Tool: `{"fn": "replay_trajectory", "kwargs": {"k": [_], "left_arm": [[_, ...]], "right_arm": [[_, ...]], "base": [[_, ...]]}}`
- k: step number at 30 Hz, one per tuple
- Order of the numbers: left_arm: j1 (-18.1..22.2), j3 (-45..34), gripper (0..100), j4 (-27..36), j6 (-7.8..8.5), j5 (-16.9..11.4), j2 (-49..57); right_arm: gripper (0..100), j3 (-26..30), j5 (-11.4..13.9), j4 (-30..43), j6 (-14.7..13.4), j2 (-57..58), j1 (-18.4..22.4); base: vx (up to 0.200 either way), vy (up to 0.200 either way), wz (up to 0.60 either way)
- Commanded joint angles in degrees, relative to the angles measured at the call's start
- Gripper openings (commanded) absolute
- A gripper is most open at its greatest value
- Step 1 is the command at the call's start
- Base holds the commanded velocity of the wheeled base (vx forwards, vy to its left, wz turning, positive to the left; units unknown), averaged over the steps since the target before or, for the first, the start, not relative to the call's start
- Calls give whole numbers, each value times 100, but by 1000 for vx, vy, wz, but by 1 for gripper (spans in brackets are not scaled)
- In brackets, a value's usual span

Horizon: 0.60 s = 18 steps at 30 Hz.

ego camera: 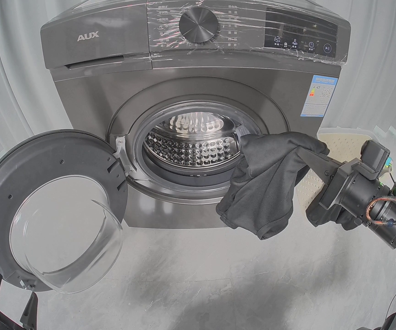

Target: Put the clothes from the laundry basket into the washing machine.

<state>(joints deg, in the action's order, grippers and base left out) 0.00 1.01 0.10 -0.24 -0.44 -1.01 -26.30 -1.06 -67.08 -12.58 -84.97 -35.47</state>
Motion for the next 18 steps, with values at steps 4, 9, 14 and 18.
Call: {"fn": "replay_trajectory", "kwargs": {"k": [4, 9, 14, 18], "left_arm": [[9, -101, 100, -10, 77, -44, 101], [9, -101, 100, -19, 218, -273, 101], [0, -101, 100, -27, 288, -325, 101], [0, -101, 100, -36, 306, -334, 101]], "right_arm": [[0, -78, 1, -50, -157, -380, -399], [0, -315, -26, -68, -192, -609, -478], [0, -631, -263, -138, -192, -881, -496], [0, -816, -289, -147, -201, -1039, -539]], "base": [[0, 0, 0], [0, 0, 0], [0, 0, 0], [0, 0, 0]]}}
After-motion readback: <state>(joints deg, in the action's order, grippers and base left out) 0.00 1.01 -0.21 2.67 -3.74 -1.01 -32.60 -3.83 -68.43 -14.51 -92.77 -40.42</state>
